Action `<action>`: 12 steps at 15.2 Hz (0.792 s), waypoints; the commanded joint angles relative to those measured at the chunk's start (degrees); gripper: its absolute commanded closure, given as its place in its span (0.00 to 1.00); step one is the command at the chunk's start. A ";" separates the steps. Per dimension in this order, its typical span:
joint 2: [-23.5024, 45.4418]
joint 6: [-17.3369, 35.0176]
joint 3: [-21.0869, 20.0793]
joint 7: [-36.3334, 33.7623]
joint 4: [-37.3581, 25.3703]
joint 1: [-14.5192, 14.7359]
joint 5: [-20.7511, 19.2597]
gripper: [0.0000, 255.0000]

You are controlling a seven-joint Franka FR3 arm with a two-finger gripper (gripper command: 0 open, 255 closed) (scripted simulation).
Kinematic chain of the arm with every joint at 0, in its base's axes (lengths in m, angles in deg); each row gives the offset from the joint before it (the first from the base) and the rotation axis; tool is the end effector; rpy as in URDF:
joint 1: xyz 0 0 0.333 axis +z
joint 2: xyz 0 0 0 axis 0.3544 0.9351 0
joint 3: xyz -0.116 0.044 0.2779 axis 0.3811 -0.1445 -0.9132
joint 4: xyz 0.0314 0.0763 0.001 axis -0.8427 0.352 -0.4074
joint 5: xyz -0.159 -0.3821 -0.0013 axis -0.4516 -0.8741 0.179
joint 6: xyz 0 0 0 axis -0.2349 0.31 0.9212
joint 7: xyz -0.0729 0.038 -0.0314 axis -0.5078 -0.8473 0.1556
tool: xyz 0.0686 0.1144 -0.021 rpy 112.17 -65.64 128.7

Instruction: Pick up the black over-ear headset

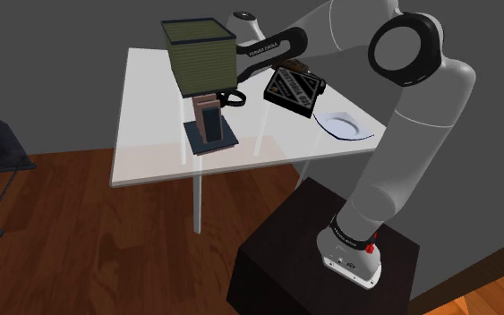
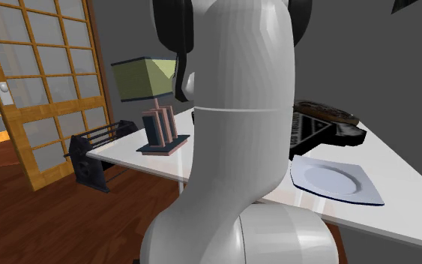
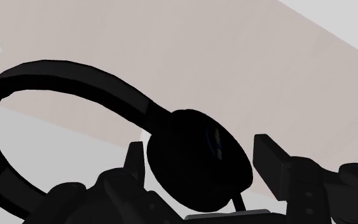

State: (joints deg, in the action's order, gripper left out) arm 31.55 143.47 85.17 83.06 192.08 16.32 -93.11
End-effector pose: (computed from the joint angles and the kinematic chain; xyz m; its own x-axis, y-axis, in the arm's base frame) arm 0.6353 -0.0181 0.3803 0.9495 -0.0247 0.3127 -0.0485 -0.9965 0.0684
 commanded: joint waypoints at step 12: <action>-1.55 -3.49 -0.11 0.52 -1.82 0.01 0.51 1.00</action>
State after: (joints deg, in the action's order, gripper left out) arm 30.27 140.61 85.08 83.46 190.64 16.34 -92.71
